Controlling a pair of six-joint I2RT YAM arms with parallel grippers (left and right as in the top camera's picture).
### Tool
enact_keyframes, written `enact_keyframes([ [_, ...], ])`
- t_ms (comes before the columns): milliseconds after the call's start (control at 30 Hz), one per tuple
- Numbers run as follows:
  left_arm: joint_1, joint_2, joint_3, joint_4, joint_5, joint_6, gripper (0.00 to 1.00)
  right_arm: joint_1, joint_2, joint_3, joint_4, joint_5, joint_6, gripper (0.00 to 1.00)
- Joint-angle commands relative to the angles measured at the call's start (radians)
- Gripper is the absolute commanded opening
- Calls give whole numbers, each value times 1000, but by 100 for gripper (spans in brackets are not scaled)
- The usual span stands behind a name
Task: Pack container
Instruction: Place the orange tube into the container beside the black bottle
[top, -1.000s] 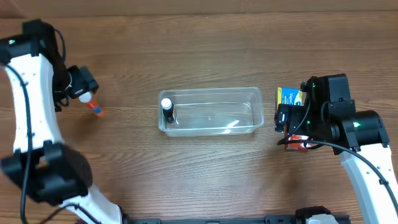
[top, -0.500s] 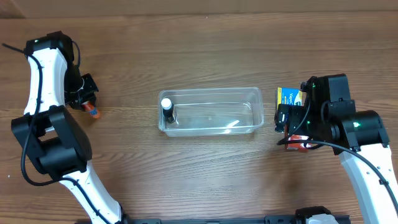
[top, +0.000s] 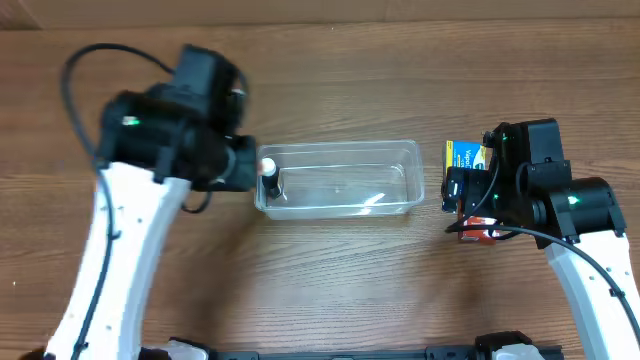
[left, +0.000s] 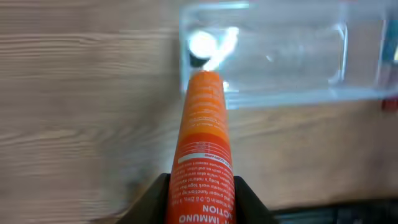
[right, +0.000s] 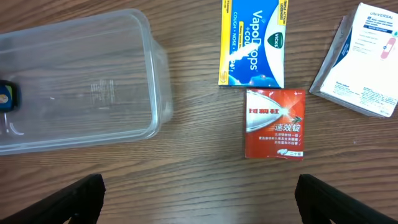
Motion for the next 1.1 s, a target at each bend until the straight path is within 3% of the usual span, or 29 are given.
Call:
enact_keyframes([
  [0,-136,13,-147,84,6,-78,4,-3,-8,24,2,-6,4,100],
  [200,-138,21,-430,324,-16,-96,6,-3,-8,24,3,-17,3,100],
  [500,-123,209,-435,374,-99,-106,7,-3,-6,10,8,-17,4,100],
  [600,-106,254,-435,392,-99,-106,11,-3,-6,10,8,-17,3,100],
  [633,-98,262,-435,392,-99,-106,14,-3,-6,10,8,-17,3,100],
  [733,-84,270,-435,391,-98,-105,61,-3,-6,10,8,-17,3,100],
  [767,-84,270,-434,391,-98,-105,67,-3,-6,10,8,-17,3,100],
  [933,-85,253,-348,341,-98,-106,76,-3,-6,10,8,-17,3,100],
  [1067,-84,201,-116,219,-102,-106,81,-3,-6,10,7,-16,3,100],
])
